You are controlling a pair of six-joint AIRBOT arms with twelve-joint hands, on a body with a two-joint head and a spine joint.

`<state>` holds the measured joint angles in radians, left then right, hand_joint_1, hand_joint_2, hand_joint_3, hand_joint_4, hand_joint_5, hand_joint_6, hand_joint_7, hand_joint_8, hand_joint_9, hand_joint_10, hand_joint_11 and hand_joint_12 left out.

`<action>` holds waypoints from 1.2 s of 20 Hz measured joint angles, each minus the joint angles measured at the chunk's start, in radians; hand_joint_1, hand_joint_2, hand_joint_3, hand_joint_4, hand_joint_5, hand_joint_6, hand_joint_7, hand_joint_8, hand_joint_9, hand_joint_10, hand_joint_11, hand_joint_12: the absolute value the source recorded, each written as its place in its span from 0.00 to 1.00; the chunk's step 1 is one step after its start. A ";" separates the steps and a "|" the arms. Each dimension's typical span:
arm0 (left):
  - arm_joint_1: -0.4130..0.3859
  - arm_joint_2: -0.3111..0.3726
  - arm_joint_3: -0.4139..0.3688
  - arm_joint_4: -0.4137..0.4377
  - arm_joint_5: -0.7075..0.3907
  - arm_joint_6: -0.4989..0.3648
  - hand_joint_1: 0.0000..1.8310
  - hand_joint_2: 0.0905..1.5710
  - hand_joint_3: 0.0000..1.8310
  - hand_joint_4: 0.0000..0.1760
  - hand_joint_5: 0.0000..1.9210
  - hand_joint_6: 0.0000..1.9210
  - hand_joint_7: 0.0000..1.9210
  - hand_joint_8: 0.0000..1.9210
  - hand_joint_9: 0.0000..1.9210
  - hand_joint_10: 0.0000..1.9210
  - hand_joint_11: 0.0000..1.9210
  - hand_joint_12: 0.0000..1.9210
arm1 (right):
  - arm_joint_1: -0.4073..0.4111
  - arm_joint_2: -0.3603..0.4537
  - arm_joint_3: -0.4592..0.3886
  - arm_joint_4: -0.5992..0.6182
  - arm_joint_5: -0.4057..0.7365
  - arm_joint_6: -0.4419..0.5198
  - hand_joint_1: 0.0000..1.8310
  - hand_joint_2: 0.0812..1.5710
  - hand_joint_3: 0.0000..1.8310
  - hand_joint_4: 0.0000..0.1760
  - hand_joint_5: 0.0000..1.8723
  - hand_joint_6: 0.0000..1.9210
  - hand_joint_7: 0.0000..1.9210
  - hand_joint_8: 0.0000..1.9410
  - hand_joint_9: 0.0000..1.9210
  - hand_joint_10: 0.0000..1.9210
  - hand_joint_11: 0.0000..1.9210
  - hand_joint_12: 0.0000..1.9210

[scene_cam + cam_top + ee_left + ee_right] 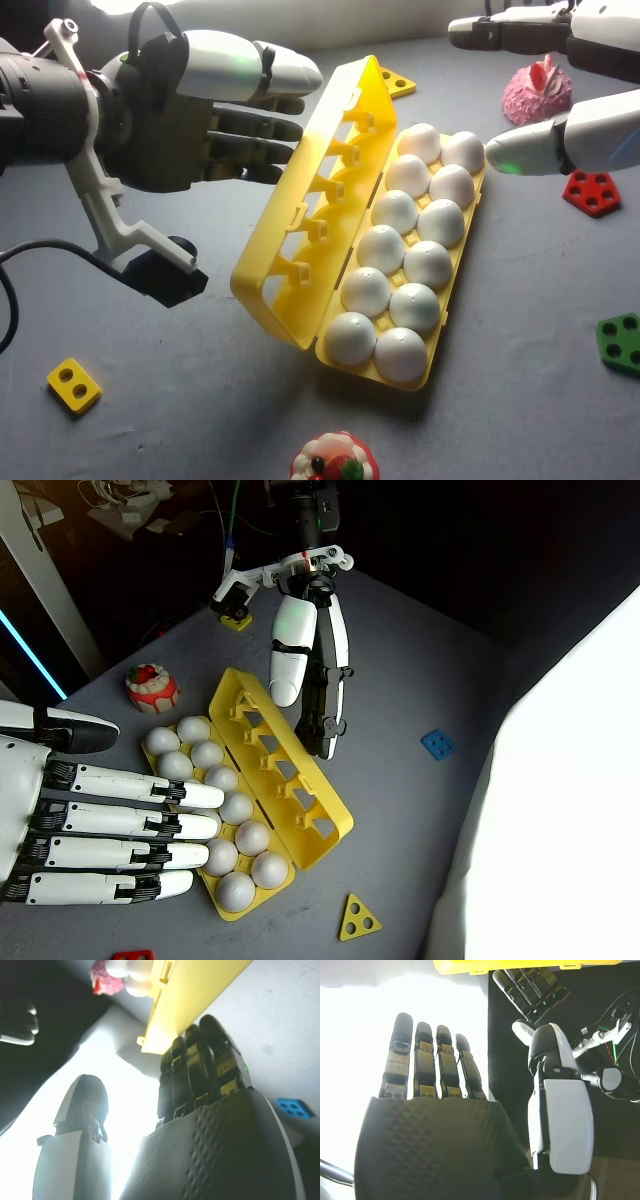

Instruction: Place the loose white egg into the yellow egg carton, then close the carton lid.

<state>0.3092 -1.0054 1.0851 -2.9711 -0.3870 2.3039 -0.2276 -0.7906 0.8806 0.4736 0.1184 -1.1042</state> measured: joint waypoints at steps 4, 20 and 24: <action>-0.024 0.002 -0.036 0.001 -0.003 0.024 0.34 0.78 0.00 0.00 0.14 0.00 0.15 0.00 0.17 0.00 0.00 0.46 | 0.000 0.000 0.000 0.000 0.002 0.000 0.30 0.72 0.00 0.00 0.05 0.01 0.06 0.00 0.04 0.05 0.00 0.12; -0.044 0.002 -0.215 -0.001 -0.039 0.191 0.32 0.79 0.00 0.04 0.13 0.00 0.16 0.00 0.17 0.00 0.00 0.46 | 0.060 0.058 -0.001 0.027 0.132 0.005 0.31 0.71 0.00 0.00 0.06 0.00 0.04 0.00 0.04 0.05 0.00 0.17; 0.003 0.002 -0.253 0.000 -0.022 0.240 0.32 0.79 0.00 0.05 0.12 0.00 0.15 0.00 0.15 0.00 0.00 0.40 | 0.138 0.075 0.024 0.086 0.101 0.000 0.31 0.71 0.00 0.00 0.06 0.00 0.06 0.00 0.06 0.05 0.00 0.19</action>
<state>0.3119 -1.0039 0.8326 -2.9715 -0.4088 2.5439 -0.0898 -0.7158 0.9051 0.5598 0.2192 -1.1046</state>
